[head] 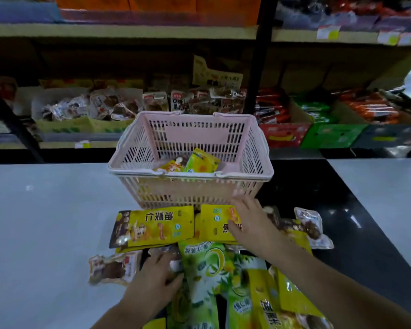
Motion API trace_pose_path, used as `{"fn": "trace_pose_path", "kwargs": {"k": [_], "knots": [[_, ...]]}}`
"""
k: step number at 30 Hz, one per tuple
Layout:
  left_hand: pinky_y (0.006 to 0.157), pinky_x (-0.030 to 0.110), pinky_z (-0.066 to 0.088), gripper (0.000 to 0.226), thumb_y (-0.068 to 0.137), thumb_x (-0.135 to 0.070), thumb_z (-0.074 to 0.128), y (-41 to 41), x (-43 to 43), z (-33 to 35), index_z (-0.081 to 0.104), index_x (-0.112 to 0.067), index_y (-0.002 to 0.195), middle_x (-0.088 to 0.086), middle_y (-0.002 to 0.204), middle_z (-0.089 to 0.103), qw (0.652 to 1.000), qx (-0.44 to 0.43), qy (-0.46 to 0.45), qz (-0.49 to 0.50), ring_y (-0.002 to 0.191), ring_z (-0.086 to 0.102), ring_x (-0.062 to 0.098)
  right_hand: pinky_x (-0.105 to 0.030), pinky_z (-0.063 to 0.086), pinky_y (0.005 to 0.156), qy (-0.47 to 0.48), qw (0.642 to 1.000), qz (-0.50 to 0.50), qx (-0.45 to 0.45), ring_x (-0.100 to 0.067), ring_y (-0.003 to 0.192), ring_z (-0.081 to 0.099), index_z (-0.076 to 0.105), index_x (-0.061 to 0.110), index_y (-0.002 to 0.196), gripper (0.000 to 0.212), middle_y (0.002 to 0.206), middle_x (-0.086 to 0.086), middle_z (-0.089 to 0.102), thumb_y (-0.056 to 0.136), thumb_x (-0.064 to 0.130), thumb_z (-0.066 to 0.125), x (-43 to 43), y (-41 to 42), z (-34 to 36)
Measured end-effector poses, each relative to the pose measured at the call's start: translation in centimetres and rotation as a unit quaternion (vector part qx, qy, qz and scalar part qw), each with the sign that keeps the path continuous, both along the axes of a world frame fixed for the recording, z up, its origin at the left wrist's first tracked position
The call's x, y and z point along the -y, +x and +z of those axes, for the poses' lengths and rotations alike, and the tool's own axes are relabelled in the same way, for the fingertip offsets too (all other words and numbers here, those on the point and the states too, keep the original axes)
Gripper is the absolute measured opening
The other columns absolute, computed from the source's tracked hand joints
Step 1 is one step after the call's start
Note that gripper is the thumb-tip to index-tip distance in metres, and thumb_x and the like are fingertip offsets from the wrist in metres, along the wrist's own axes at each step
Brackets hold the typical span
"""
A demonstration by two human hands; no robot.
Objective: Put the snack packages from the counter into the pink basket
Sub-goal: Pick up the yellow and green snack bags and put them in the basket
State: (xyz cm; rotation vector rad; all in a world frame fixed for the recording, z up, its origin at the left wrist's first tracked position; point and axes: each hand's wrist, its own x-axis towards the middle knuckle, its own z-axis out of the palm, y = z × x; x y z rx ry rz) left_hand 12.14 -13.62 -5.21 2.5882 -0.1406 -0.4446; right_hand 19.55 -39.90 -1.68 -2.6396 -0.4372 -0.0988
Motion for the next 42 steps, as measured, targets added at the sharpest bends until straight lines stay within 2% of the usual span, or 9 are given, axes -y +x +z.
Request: {"fn": "trace_pose_path", "kwargs": {"k": [4, 9, 16, 22, 28, 33, 36, 40, 42], "knots": [[0.099, 0.046, 0.043, 0.058, 0.086, -0.064, 0.045, 0.2, 7.2, -0.7, 0.042, -0.019, 0.124, 0.009, 0.127, 0.042, 0.998, -0.024, 0.036, 0.035, 0.127, 0.036, 0.034, -0.046, 0.033, 0.111, -0.073, 0.985, -0.085, -0.134, -0.031, 0.140, 0.024, 0.030, 0.023, 0.152, 0.069, 0.154, -0.008, 0.029, 0.091, 0.033, 0.062, 4.2, 0.8, -2.5], [0.098, 0.052, 0.042, 0.090, 0.078, -0.080, 0.039, 4.2, 13.0, -1.4, 0.027, -0.013, 0.137, 0.023, 0.136, 0.038, 0.984, -0.082, 0.114, 0.114, 0.125, 0.039, 0.043, -0.066, 0.014, 0.115, -0.208, 0.951, -0.037, -0.224, -0.032, 0.152, -0.001, 0.014, 0.035, 0.156, 0.097, 0.167, -0.003, 0.002, 0.083, 0.037, 0.077, 7.3, 3.1, -3.4], [0.104, 0.052, 0.036, 0.112, 0.074, -0.070, 0.058, 4.5, 10.2, -5.1, -0.007, -0.020, 0.150, 0.023, 0.146, 0.024, 0.968, -0.125, 0.202, 0.082, 0.136, 0.024, 0.041, -0.069, 0.011, 0.114, -0.267, 0.912, -0.001, -0.311, -0.034, 0.153, -0.002, 0.001, 0.040, 0.158, 0.125, 0.169, 0.002, 0.001, 0.069, 0.043, 0.088, 8.4, 6.9, -3.6], [0.112, 0.057, 0.025, 0.124, 0.062, -0.072, 0.068, 1.6, 3.8, -4.8, -0.008, -0.028, 0.150, 0.014, 0.158, 0.002, 0.966, -0.204, 0.137, 0.085, 0.144, 0.003, 0.042, -0.064, 0.009, 0.117, -0.284, 0.931, 0.077, -0.217, -0.029, 0.148, 0.016, -0.001, 0.031, 0.158, 0.132, 0.160, -0.004, 0.023, 0.063, 0.051, 0.088, 7.5, 5.4, -6.7], [0.108, 0.058, 0.029, 0.108, 0.064, -0.072, 0.064, 4.0, 7.3, -3.8, 0.017, -0.017, 0.144, 0.018, 0.152, 0.018, 0.968, -0.130, 0.143, 0.160, 0.142, 0.015, 0.041, -0.053, 0.025, 0.115, -0.261, 0.941, 0.076, -0.203, -0.036, 0.138, 0.031, -0.002, 0.025, 0.158, 0.126, 0.148, -0.015, 0.034, 0.068, 0.062, 0.078, 7.6, 3.8, -6.3], [0.102, 0.050, 0.043, 0.111, 0.061, -0.059, 0.070, 3.4, 6.8, -3.4, 0.018, -0.015, 0.148, 0.018, 0.148, 0.031, 0.960, -0.157, -0.004, 0.233, 0.131, 0.037, 0.040, -0.051, 0.038, 0.107, -0.183, 0.956, 0.033, -0.227, -0.034, 0.131, 0.039, -0.008, 0.037, 0.156, 0.122, 0.141, -0.010, 0.039, 0.066, 0.072, 0.068, 7.7, 0.8, -4.8], [0.081, 0.036, 0.049, 0.097, 0.070, -0.043, 0.074, 0.6, 5.2, -1.8, 0.023, -0.013, 0.147, -0.002, 0.118, 0.056, 0.938, -0.179, -0.143, 0.259, 0.097, 0.057, 0.018, -0.049, 0.038, 0.107, -0.107, 0.959, 0.017, -0.260, -0.028, 0.134, 0.042, -0.011, 0.046, 0.153, 0.124, 0.155, -0.002, 0.029, 0.063, 0.079, 0.068, 6.8, -1.4, -3.3], [0.083, 0.036, 0.041, 0.104, 0.065, -0.035, 0.082, -2.5, 3.8, 0.2, 0.023, -0.021, 0.150, 0.008, 0.137, 0.048, 0.888, -0.200, -0.285, 0.300, 0.112, 0.055, 0.022, -0.038, 0.046, 0.104, 0.052, 0.953, 0.005, -0.298, -0.012, 0.133, 0.044, -0.010, 0.060, 0.147, 0.125, 0.160, 0.011, 0.026, 0.055, 0.083, 0.071, 5.3, -5.1, -1.9], [0.080, 0.034, 0.042, 0.090, 0.072, -0.023, 0.082, -3.1, 3.6, 1.7, 0.030, -0.025, 0.145, 0.005, 0.129, 0.050, 0.886, -0.146, -0.324, 0.297, 0.100, 0.056, 0.017, -0.033, 0.046, 0.104, 0.101, 0.951, -0.024, -0.290, -0.007, 0.134, 0.040, -0.011, 0.059, 0.148, 0.125, 0.158, 0.012, 0.028, 0.057, 0.077, 0.074, 4.3, -6.5, -1.3]]}}
